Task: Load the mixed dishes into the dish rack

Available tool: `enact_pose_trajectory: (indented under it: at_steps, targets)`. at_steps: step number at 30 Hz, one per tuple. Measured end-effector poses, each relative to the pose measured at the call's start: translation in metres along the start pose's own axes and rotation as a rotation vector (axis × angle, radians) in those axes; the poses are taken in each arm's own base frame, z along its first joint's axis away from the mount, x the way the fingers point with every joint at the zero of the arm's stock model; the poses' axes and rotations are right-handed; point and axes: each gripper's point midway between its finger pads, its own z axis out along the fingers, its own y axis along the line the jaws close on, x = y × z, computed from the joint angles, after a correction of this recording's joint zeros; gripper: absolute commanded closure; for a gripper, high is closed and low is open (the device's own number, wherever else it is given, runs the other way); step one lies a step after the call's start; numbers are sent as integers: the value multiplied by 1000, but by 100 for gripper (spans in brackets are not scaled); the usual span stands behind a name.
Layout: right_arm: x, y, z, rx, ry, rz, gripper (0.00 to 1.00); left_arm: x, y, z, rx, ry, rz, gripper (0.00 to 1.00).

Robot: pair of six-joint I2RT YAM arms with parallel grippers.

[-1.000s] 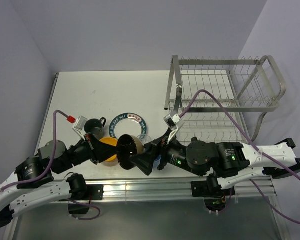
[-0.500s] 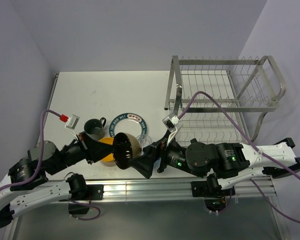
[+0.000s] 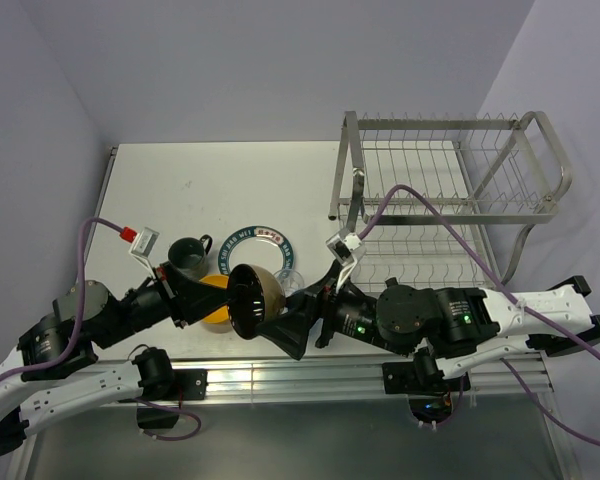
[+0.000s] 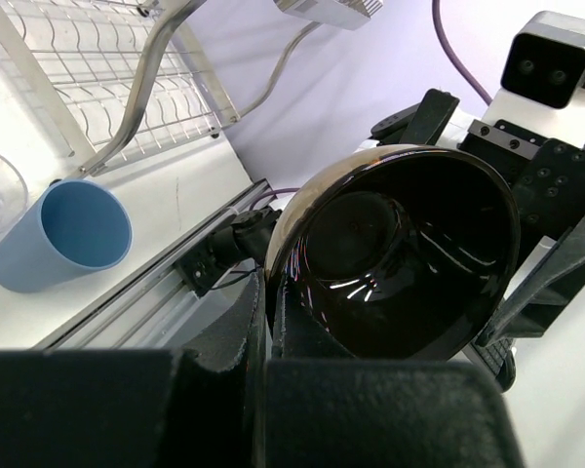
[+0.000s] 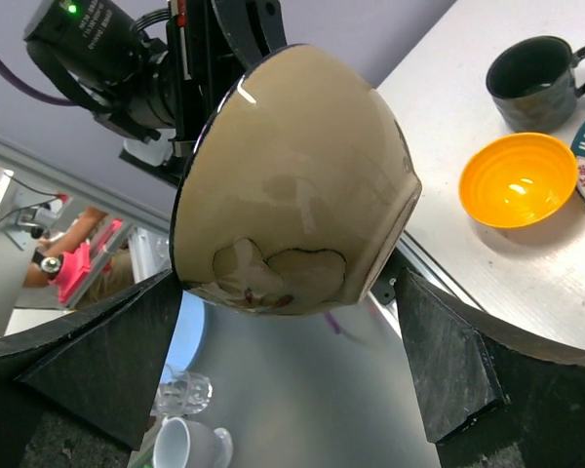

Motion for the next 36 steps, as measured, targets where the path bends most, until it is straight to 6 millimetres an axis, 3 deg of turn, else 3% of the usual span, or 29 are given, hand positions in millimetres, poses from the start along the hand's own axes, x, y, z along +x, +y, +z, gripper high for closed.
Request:
enact_pose_trajectory:
  at_steps: [10, 18, 23, 28, 36]
  targets:
    - [-6, 5, -9, -63, -31, 43, 12, -1, -3, 0, 14, -5, -1, 100]
    - [-9, 7, -11, -78, -43, 55, 6, 0, -2, 1, 11, -3, -1, 100]
    - [-1, 8, -1, -59, -25, 38, 5, 1, 0, 4, 5, 1, -1, 100]
    - [4, 4, 3, -40, -16, 24, 10, 2, 1, 6, 2, 5, 0, 100]
    - [-5, 6, -4, -57, -40, 42, 14, 0, -3, 6, 18, -5, -2, 100]
